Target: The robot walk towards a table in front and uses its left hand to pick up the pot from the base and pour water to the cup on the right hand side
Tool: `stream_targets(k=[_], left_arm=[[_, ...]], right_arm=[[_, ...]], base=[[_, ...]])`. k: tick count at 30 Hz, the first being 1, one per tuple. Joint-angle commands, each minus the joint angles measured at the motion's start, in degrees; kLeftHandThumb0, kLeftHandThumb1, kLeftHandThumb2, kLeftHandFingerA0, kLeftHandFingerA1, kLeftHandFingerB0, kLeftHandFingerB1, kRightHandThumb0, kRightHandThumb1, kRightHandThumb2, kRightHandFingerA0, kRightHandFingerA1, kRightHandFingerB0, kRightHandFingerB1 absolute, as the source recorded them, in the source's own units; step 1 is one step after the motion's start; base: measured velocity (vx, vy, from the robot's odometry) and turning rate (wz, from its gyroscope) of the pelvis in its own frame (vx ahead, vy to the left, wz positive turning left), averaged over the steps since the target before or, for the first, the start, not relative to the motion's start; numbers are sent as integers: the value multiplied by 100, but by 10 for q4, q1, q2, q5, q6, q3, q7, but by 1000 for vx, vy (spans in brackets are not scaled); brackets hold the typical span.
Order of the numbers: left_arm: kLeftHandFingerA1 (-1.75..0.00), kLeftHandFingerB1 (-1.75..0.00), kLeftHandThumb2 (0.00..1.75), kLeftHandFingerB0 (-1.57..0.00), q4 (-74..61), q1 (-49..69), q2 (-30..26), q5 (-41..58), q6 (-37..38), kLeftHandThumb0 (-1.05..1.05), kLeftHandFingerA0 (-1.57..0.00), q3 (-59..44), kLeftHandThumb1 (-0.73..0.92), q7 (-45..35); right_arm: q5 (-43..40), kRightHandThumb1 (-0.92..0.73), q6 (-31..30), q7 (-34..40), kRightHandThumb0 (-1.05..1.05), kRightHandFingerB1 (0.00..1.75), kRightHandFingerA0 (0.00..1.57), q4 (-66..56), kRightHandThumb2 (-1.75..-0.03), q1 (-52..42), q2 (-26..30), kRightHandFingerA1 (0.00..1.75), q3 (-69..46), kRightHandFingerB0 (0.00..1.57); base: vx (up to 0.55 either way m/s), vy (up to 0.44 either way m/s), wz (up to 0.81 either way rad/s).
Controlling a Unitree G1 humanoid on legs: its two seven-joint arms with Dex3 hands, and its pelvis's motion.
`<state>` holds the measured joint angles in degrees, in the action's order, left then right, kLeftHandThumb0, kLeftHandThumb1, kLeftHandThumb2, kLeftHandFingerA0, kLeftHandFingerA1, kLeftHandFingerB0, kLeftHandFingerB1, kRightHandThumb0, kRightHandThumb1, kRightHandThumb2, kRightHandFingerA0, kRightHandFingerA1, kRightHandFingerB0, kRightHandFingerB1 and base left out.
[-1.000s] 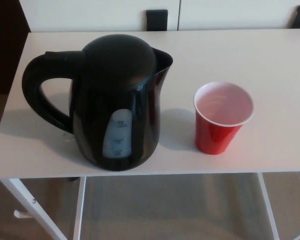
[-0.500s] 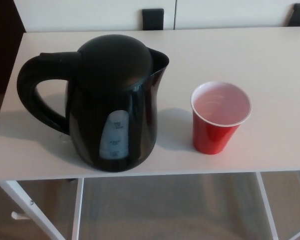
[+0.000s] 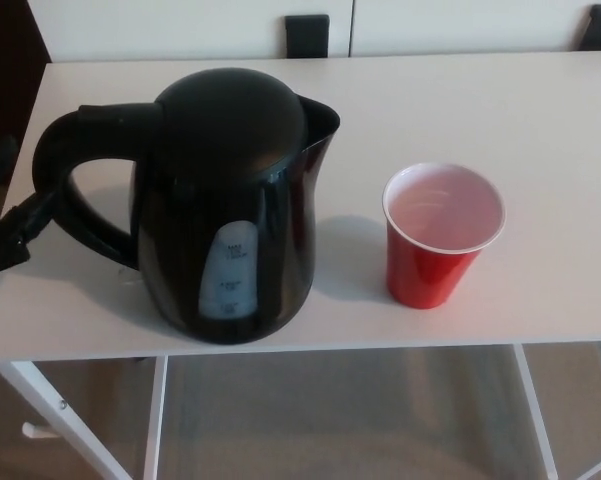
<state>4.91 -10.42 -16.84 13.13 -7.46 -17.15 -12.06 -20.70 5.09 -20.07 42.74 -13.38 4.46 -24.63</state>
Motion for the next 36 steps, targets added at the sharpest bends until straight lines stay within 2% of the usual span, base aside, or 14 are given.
stream_targets(k=[1,10,11,16,17,18,20,21,22,23,24,36], left_arm=[[-48,-48,90,0,52,-16,-14,-38,47,-19,-2,9,43,14],[-47,-47,86,0,87,-16,-14,-51,76,-23,-1,22,35,11],[-36,-31,60,-9,89,-15,-13,-55,80,-41,-16,24,41,14],[-35,-31,60,-10,83,-12,-8,-56,81,-41,-16,35,41,11],[-47,-47,87,0,83,-14,-7,-54,82,-23,0,36,36,10],[-47,-47,87,0,80,-11,-4,-49,80,-23,0,38,36,6],[-47,-47,87,0,77,-11,-1,-49,79,-23,0,40,36,7],[-35,-31,60,-9,76,-12,-1,-49,78,-40,-16,42,41,8],[-47,-48,87,0,72,-12,0,-50,77,-23,-1,44,36,8],[-47,-48,87,0,69,-11,0,-51,76,-23,-1,47,36,7],[-35,-32,61,-9,66,-10,1,-54,76,-43,-16,50,41,10],[-37,-33,62,-12,78,-32,15,-73,78,-45,-21,64,40,29]], right_arm=[[-7,-57,15,-6,-3,48,20,4,-97,0,5,52,-7,12],[-5,-56,9,-2,-4,49,23,3,-96,6,6,54,-7,13],[-4,-56,11,-3,-4,49,22,0,-96,4,6,54,-6,14],[-1,-55,5,8,-4,49,24,-12,-96,2,2,54,-3,15],[0,-56,4,11,-4,49,25,-15,-96,3,1,54,-3,15],[-1,-57,4,11,-3,49,25,-16,-97,2,2,55,-3,15],[2,-56,10,10,-3,49,25,-16,-97,3,3,55,-2,15],[2,-55,10,12,-3,49,25,-16,-96,4,3,55,-2,15],[1,-55,10,13,-3,50,24,-16,-96,6,3,54,-2,16],[0,-55,9,13,-3,50,24,-16,-96,7,3,54,-3,16],[1,-55,7,15,-3,50,24,-16,-95,7,3,54,-2,16],[-2,-56,4,12,-4,50,21,-28,-96,-1,2,52,4,16]], base=[[0,0,0],[0,0,0],[0,0,0],[0,0,0],[0,0,0],[0,0,0],[0,0,0],[0,0,0],[0,0,0],[0,0,0],[0,0,0],[0,0,0]])
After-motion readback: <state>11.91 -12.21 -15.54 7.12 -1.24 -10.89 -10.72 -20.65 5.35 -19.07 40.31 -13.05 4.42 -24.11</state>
